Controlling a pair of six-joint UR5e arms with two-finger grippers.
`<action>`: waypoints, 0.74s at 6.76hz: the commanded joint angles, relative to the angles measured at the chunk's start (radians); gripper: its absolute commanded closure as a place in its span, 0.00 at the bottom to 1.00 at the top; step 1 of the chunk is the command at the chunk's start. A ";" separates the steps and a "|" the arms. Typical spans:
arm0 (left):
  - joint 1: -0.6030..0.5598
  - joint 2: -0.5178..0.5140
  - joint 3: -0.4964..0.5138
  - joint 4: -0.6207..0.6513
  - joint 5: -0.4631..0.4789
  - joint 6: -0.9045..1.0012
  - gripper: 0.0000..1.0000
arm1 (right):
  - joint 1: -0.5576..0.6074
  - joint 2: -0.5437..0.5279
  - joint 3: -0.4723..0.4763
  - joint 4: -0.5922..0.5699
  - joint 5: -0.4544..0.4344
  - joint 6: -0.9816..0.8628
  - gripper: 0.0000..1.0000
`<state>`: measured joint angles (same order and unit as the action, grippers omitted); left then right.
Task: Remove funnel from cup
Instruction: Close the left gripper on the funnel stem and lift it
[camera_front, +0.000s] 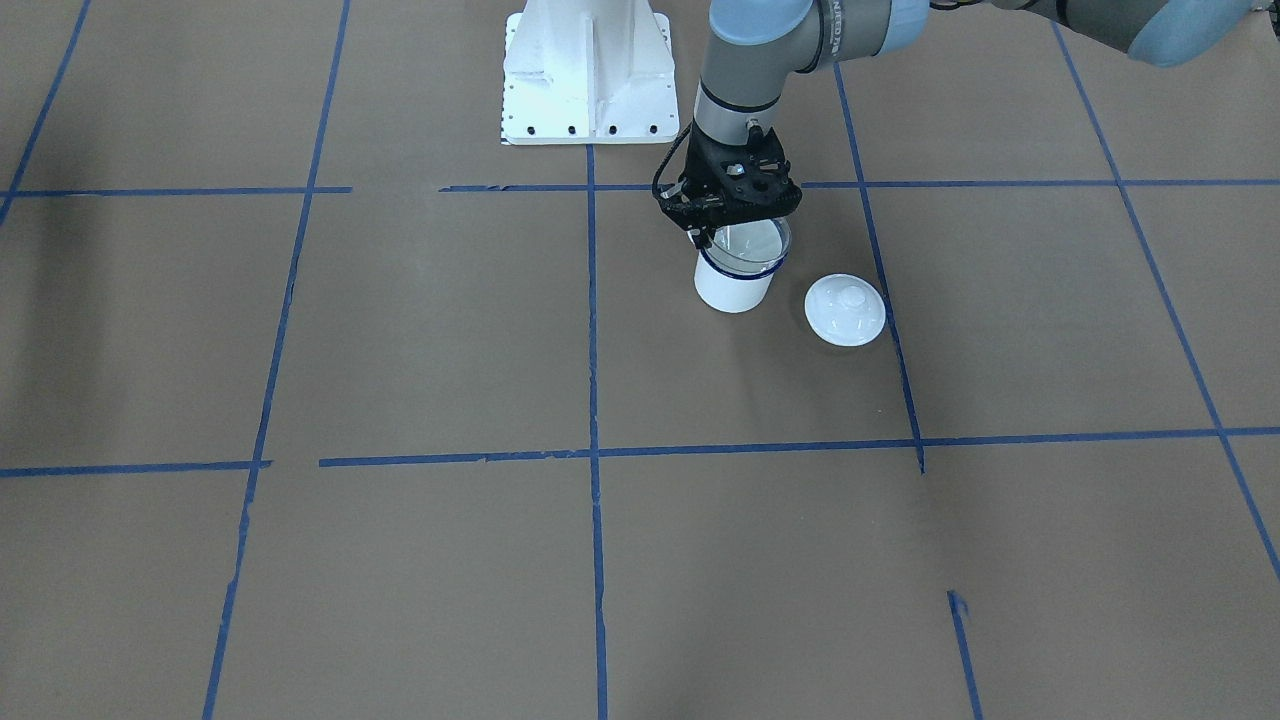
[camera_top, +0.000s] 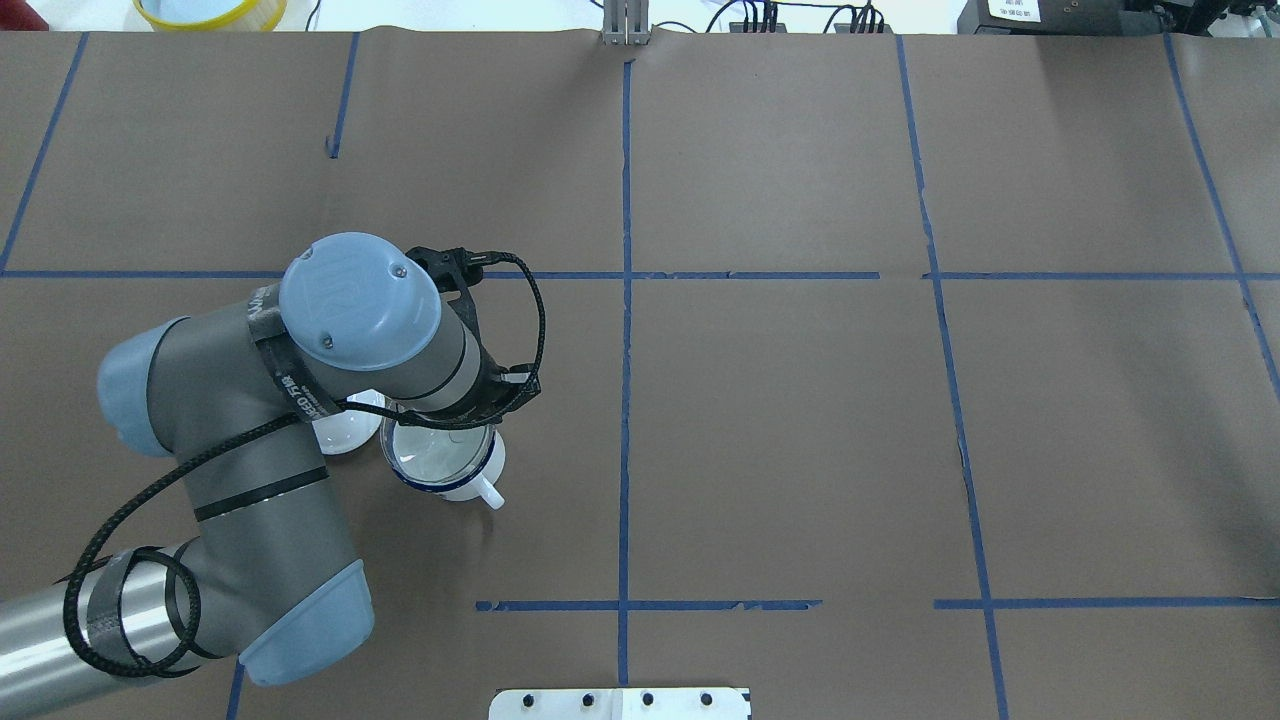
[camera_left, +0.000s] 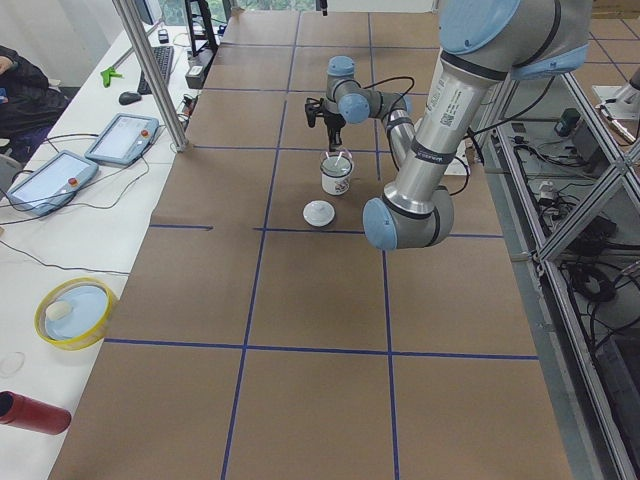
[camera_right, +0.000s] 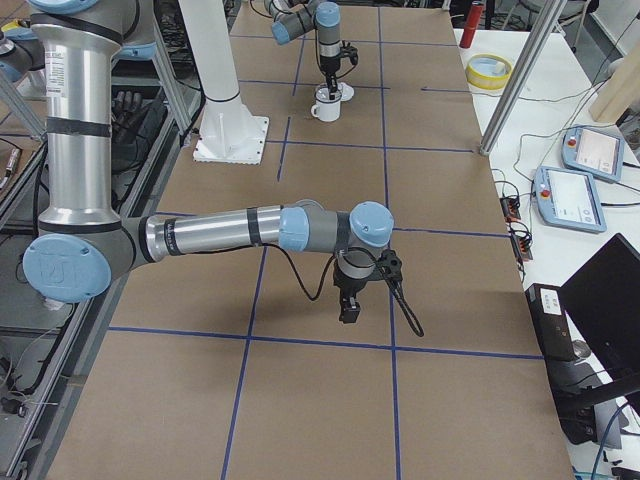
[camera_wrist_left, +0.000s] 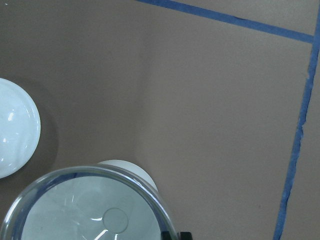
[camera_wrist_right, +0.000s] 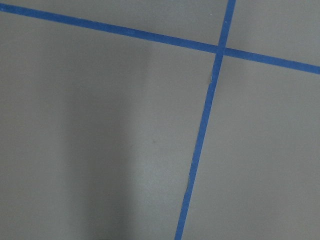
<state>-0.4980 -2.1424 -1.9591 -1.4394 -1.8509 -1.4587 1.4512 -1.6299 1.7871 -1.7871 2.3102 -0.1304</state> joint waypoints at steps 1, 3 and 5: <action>-0.010 -0.004 -0.142 0.142 -0.001 0.000 1.00 | 0.000 -0.001 -0.002 0.000 0.000 0.000 0.00; -0.109 -0.011 -0.204 0.192 -0.008 0.004 1.00 | 0.000 0.001 0.000 0.000 0.000 0.000 0.00; -0.164 -0.034 -0.187 0.162 -0.004 -0.002 1.00 | 0.000 -0.001 0.000 0.000 0.000 0.000 0.00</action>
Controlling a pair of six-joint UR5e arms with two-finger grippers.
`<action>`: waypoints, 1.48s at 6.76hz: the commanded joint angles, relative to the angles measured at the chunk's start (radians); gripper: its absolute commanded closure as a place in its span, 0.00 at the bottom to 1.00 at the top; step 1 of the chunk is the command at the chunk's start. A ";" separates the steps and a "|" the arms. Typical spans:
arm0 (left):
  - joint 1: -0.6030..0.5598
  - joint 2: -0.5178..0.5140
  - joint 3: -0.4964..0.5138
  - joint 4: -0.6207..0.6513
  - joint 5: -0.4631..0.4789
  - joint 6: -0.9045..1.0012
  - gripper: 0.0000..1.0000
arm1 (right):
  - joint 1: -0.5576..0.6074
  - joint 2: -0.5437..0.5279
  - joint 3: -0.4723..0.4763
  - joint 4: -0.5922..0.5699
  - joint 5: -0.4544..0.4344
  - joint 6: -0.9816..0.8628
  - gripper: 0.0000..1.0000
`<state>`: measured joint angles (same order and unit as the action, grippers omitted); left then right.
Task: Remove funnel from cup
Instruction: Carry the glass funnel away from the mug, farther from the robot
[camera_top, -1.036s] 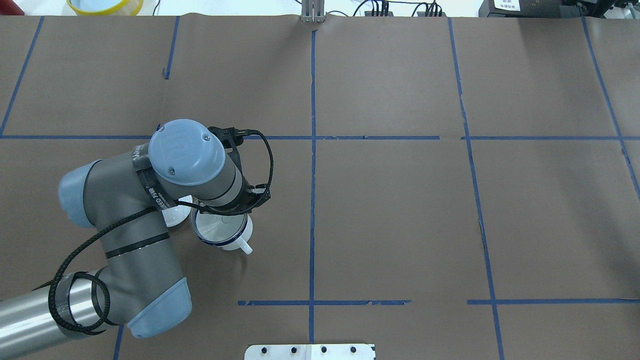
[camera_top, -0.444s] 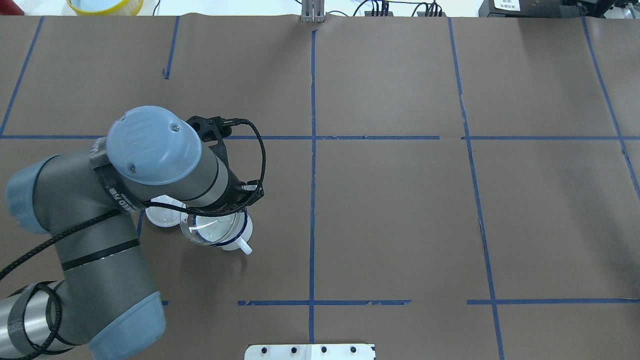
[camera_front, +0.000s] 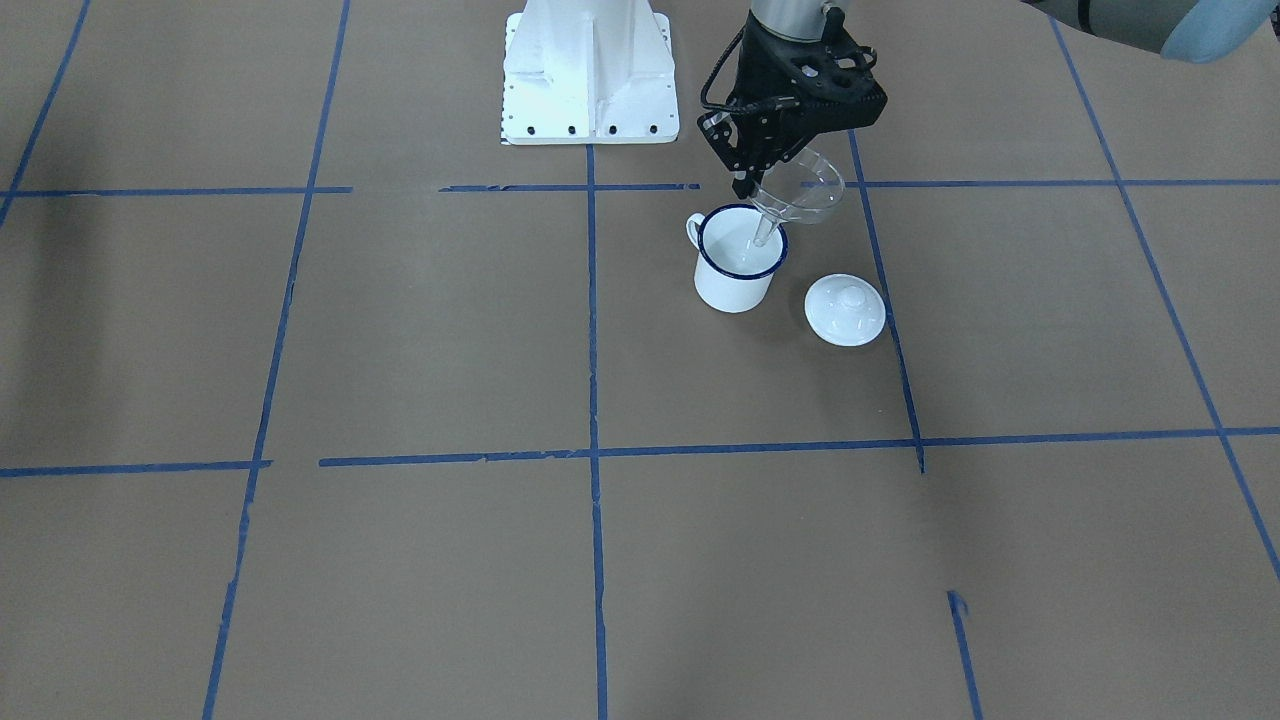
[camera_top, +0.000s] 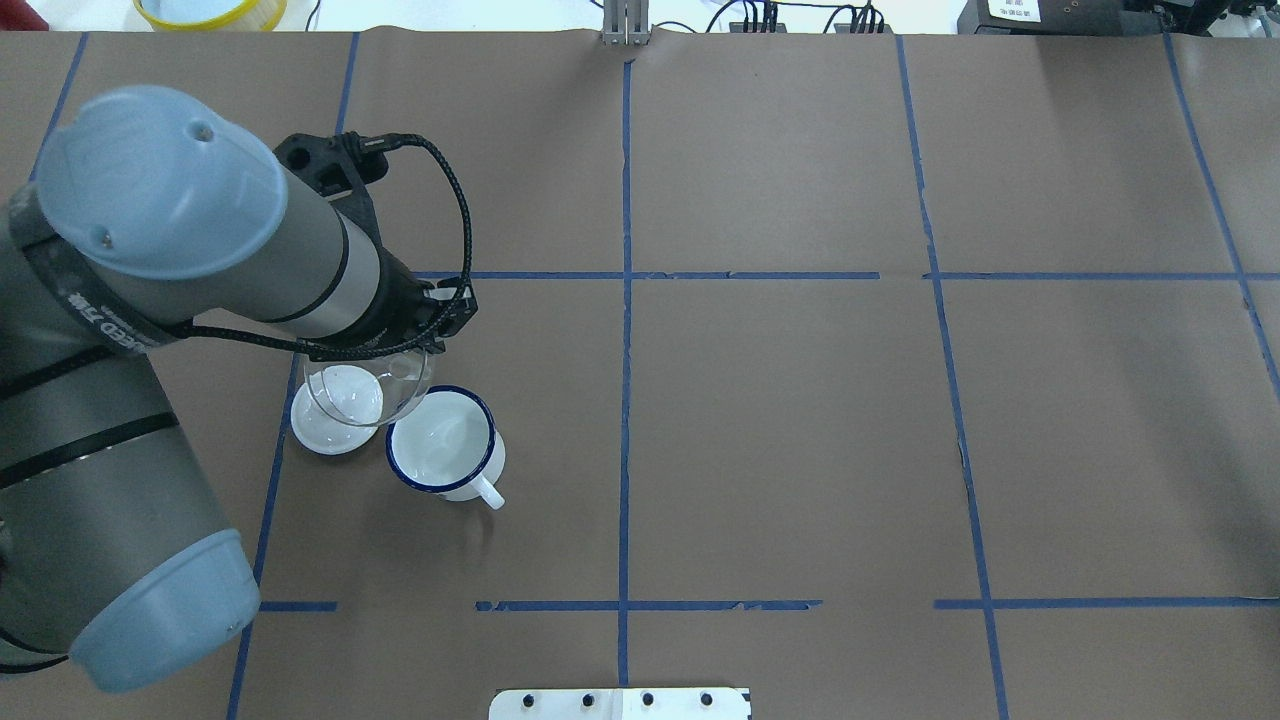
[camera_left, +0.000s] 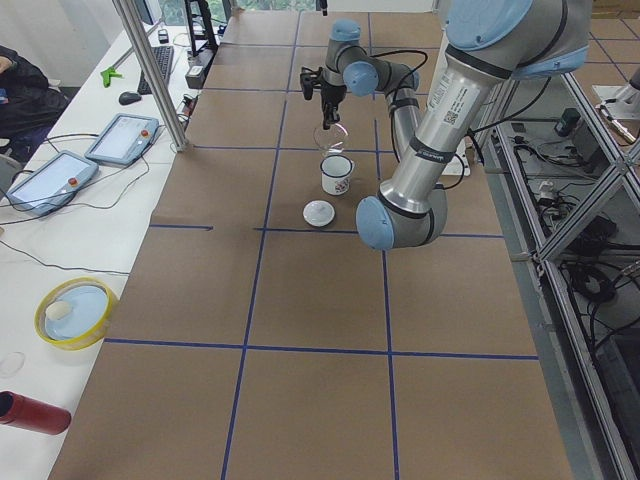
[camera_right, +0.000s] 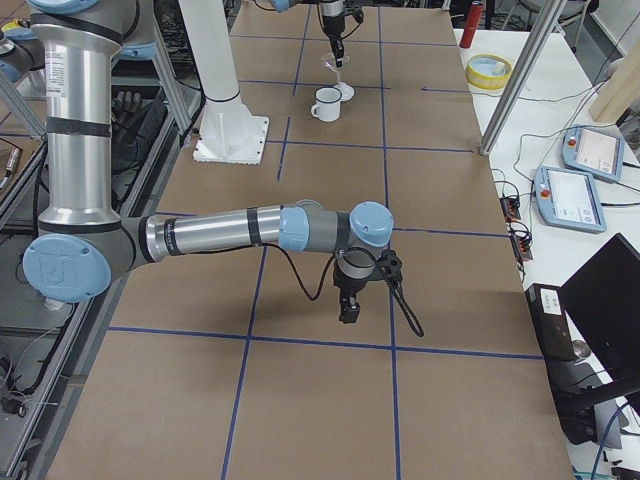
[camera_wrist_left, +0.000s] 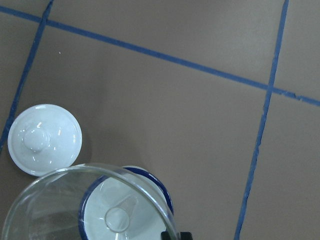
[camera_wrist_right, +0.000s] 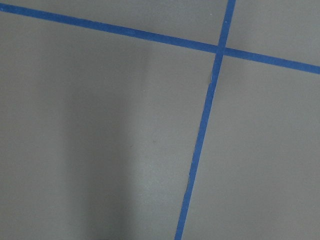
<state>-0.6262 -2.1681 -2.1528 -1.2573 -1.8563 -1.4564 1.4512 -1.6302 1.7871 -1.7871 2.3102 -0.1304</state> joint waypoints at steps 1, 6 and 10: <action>-0.112 -0.003 0.067 -0.150 0.003 -0.039 1.00 | 0.000 0.000 0.000 0.000 0.000 0.000 0.00; -0.168 0.029 0.353 -0.606 0.328 -0.555 1.00 | 0.000 0.000 0.000 0.000 0.000 0.000 0.00; -0.026 0.065 0.488 -0.683 0.701 -0.957 1.00 | 0.000 0.000 0.000 0.000 0.000 0.000 0.00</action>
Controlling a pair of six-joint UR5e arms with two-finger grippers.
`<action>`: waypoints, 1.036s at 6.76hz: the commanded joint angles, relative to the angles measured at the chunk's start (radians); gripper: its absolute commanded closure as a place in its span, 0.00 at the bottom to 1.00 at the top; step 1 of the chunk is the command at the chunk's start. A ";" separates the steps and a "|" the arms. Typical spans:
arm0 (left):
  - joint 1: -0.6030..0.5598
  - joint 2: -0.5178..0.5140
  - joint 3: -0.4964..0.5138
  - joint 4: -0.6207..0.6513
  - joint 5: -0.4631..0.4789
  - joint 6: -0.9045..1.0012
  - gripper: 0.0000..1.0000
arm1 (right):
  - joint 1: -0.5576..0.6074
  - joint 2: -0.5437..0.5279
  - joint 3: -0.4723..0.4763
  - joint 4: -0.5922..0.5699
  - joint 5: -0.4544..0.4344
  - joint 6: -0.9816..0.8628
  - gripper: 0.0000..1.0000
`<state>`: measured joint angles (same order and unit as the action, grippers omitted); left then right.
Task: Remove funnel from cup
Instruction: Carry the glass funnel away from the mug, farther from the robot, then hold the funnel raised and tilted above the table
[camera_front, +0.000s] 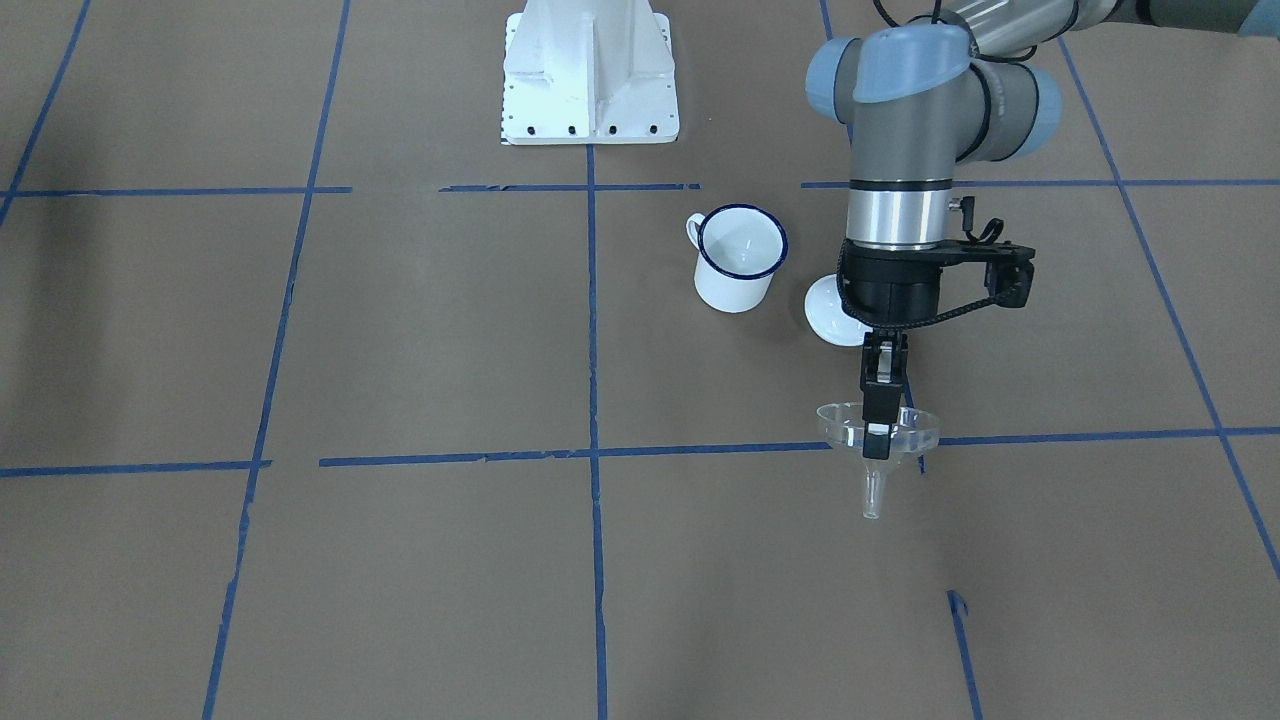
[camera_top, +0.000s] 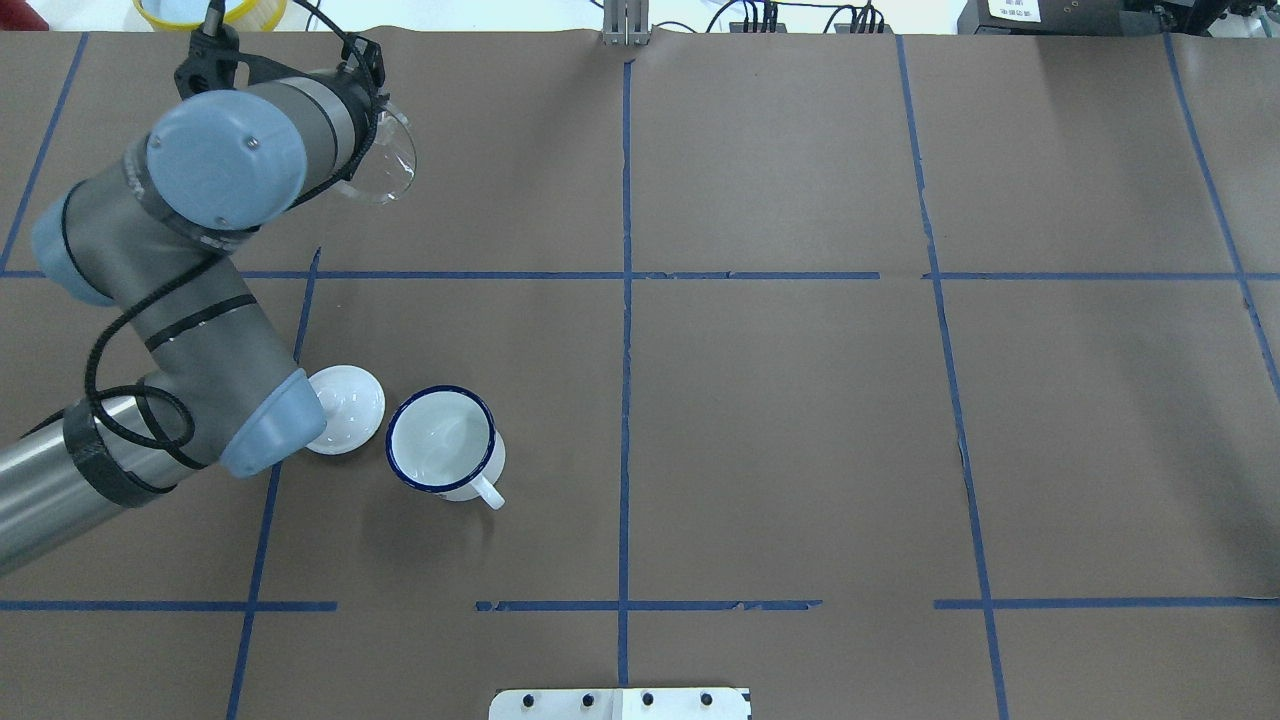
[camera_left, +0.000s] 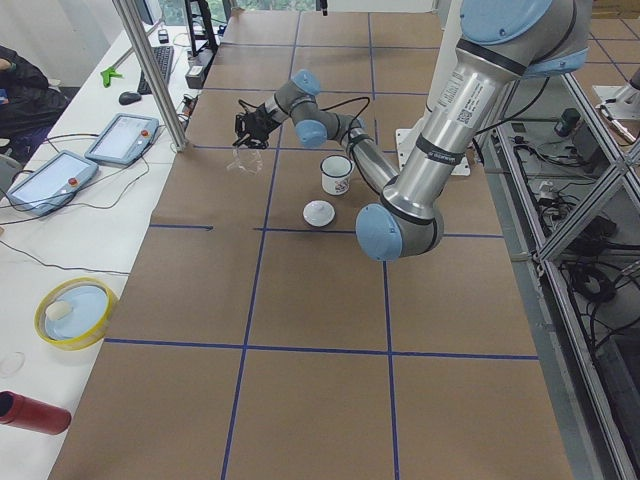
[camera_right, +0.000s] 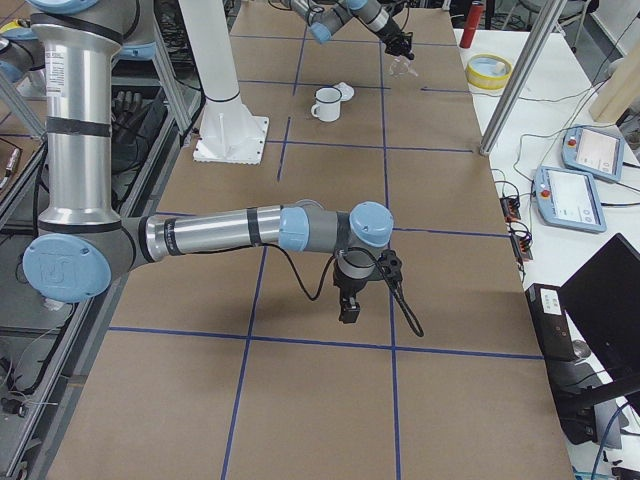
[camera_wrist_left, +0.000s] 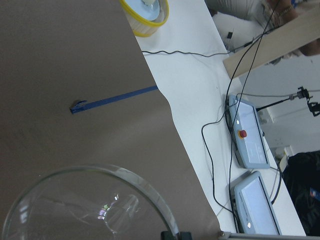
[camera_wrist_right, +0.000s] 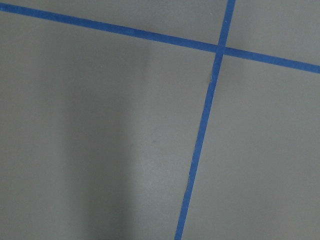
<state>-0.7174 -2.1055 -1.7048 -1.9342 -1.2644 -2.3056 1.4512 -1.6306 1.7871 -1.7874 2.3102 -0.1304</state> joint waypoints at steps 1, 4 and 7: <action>0.085 0.001 0.078 -0.032 0.117 -0.160 1.00 | 0.000 0.000 0.000 0.000 0.000 0.000 0.00; 0.107 -0.013 0.183 -0.141 0.190 -0.156 1.00 | 0.000 0.000 0.000 0.000 0.000 0.000 0.00; 0.105 -0.019 0.275 -0.270 0.272 -0.152 1.00 | 0.000 0.000 0.000 0.000 0.000 0.000 0.00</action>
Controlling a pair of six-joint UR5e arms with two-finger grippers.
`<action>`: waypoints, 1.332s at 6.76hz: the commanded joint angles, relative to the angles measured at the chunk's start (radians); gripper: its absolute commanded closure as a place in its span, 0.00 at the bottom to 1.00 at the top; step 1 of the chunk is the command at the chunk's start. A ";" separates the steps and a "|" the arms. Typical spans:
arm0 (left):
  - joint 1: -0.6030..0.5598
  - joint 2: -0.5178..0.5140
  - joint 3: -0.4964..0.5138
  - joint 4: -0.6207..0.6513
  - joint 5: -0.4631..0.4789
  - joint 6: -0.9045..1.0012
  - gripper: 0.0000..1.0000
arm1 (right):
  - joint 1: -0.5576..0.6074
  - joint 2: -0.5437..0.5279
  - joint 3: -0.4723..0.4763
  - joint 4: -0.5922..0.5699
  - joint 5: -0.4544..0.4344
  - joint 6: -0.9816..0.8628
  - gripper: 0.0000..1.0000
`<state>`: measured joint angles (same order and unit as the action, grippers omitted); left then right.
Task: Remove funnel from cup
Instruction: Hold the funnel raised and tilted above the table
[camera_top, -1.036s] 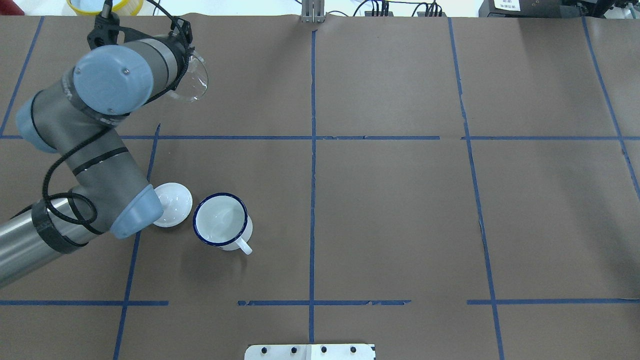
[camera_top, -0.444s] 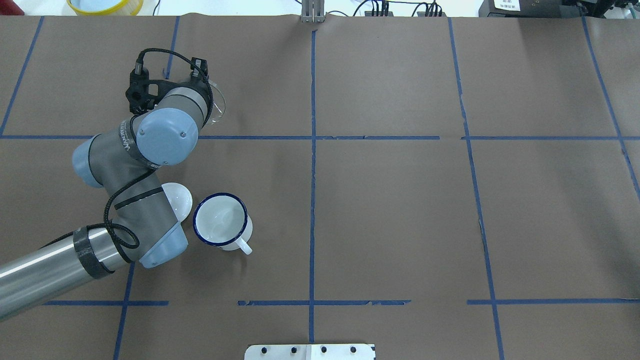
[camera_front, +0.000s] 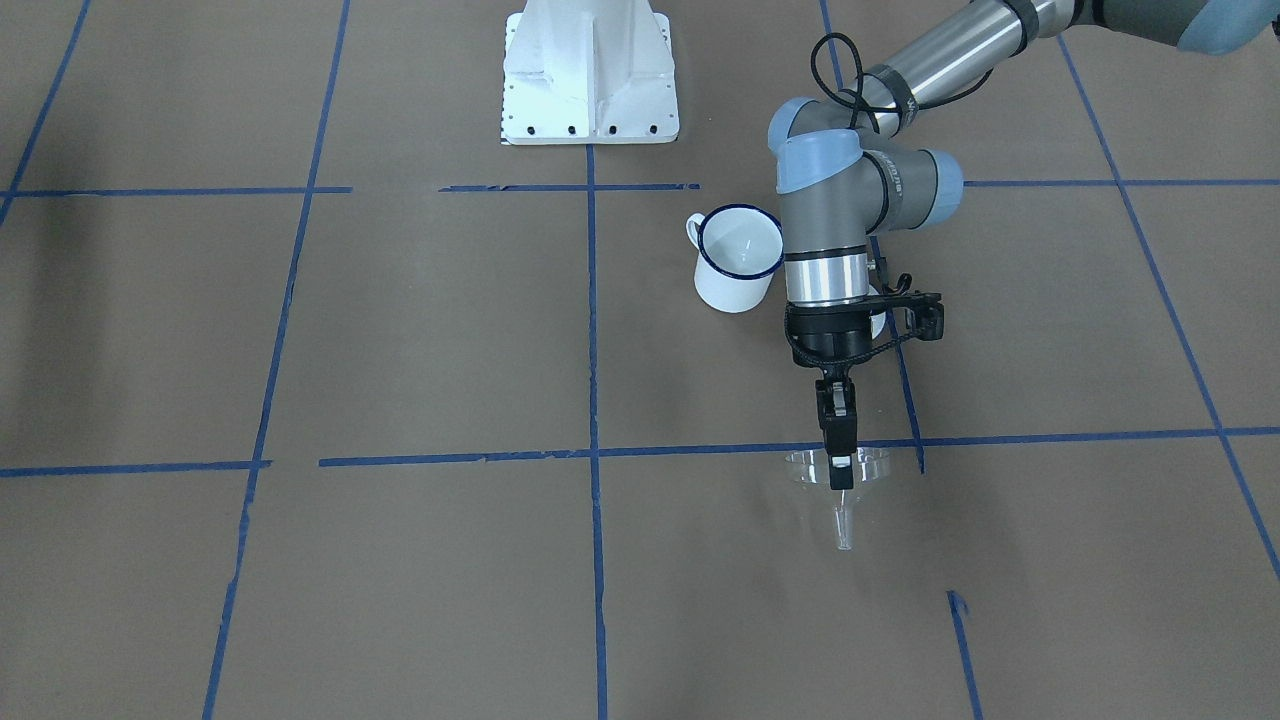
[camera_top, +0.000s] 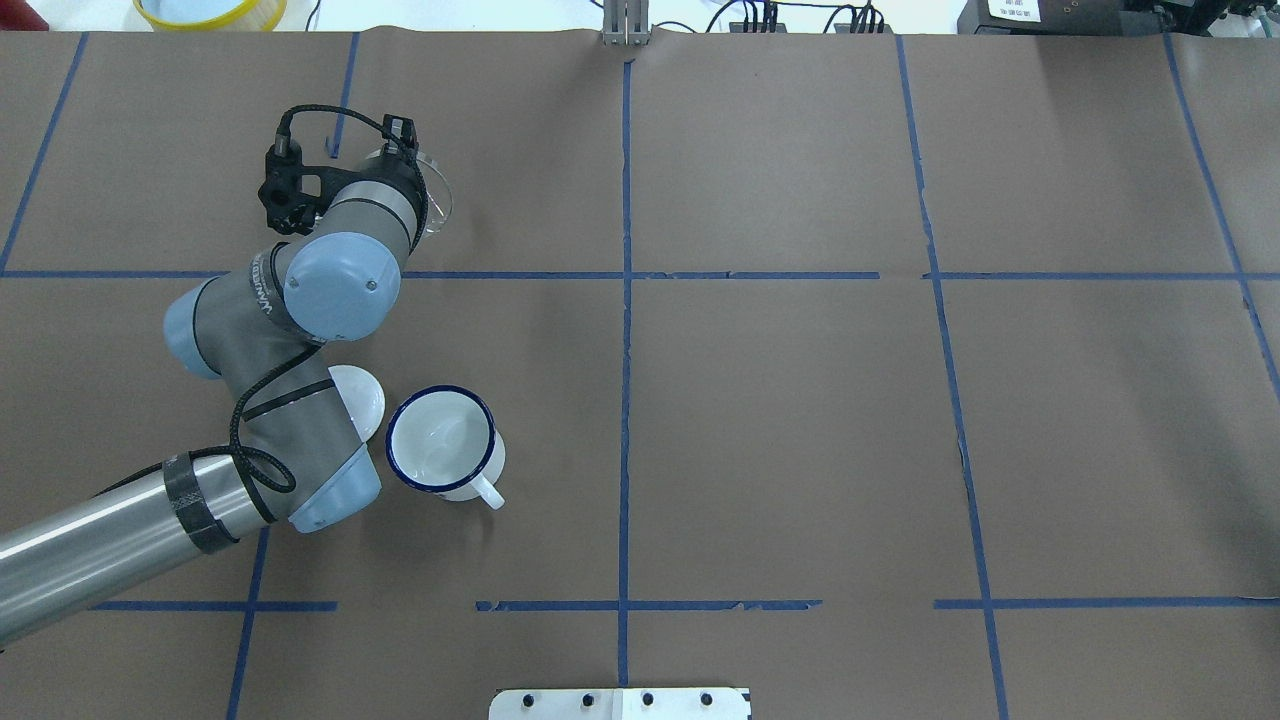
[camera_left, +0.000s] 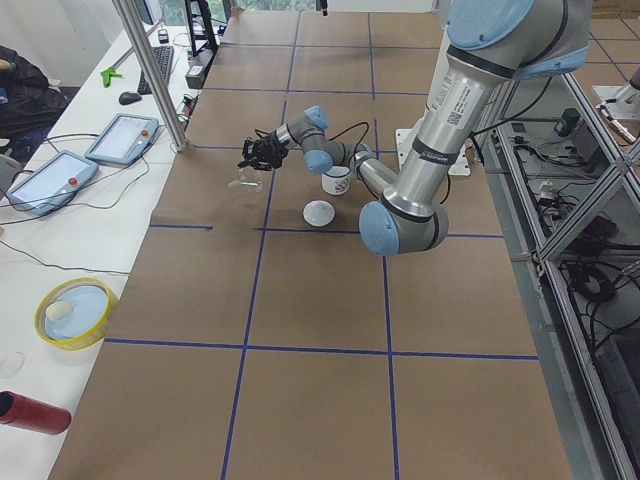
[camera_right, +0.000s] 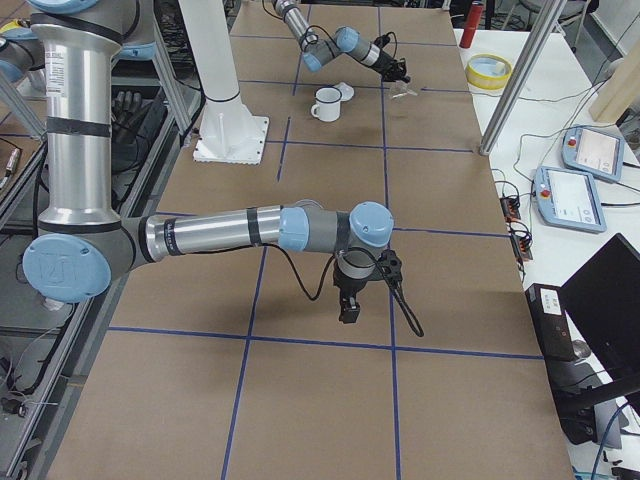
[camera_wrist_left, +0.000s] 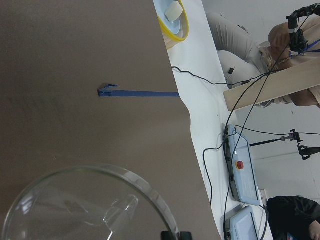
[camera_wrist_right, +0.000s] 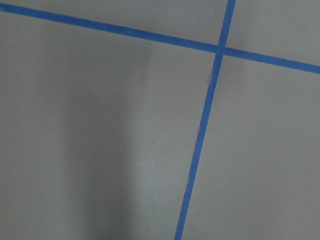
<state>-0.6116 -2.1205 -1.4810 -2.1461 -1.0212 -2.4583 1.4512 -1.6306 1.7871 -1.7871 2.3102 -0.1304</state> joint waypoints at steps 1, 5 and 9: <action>0.000 -0.021 0.098 -0.081 0.041 0.002 1.00 | 0.000 0.000 0.000 0.000 0.000 0.000 0.00; 0.001 -0.024 0.107 -0.084 0.036 0.045 1.00 | 0.000 0.000 -0.002 0.000 0.000 0.000 0.00; 0.016 -0.022 0.114 -0.084 0.033 0.045 0.70 | 0.000 0.000 0.000 0.000 0.000 0.000 0.00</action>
<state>-0.5975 -2.1431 -1.3711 -2.2304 -0.9870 -2.4130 1.4512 -1.6302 1.7870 -1.7871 2.3102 -0.1304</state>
